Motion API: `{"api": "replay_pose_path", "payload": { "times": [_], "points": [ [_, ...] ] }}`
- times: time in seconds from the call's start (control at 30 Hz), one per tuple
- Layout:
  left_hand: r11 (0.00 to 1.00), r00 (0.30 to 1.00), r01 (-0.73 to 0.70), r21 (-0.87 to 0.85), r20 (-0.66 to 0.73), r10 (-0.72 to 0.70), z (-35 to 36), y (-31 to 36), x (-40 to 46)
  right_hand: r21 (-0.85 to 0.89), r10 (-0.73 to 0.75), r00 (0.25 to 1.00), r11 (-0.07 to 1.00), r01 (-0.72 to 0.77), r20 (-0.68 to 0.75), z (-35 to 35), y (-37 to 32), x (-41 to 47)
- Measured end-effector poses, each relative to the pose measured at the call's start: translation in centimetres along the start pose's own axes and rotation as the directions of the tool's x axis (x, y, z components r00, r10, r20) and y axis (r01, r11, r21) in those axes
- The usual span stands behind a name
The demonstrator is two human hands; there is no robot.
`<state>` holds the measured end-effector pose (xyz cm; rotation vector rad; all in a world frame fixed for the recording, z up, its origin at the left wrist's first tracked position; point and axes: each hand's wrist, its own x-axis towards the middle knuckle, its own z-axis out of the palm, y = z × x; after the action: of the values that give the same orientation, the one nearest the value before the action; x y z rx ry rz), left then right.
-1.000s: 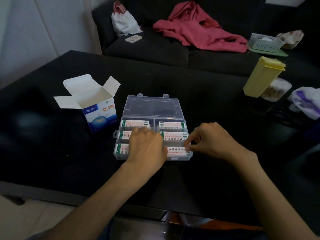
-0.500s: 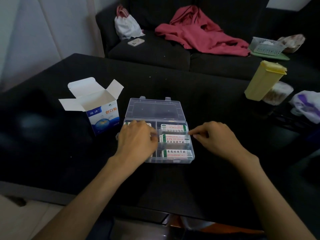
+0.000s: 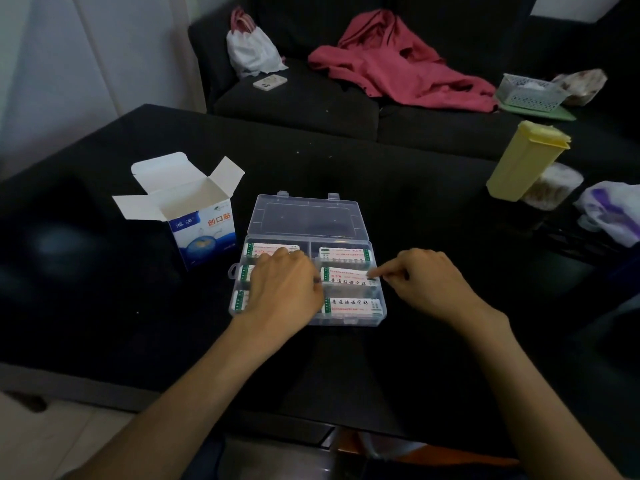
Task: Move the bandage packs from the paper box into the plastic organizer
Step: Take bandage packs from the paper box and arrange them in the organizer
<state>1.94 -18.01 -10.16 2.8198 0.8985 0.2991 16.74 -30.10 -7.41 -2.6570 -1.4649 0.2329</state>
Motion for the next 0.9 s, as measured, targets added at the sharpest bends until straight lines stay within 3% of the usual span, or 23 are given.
{"api": "replay_pose_path", "payload": {
  "times": [0.77, 0.9],
  "points": [
    [0.999, 0.999, 0.041, -0.033, -0.030, -0.042, -1.1, 0.1, -0.2, 0.122, 0.047, 0.993, 0.992, -0.034, -0.108, 0.7, 0.4, 0.4],
    [0.973, 0.966, 0.127, -0.193, -0.201, -0.165, -4.0, -1.9, -0.7, 0.253, 0.072, 0.974, 0.967, -0.016, -0.215, -1.7, -0.4, 0.3]
  ]
}}
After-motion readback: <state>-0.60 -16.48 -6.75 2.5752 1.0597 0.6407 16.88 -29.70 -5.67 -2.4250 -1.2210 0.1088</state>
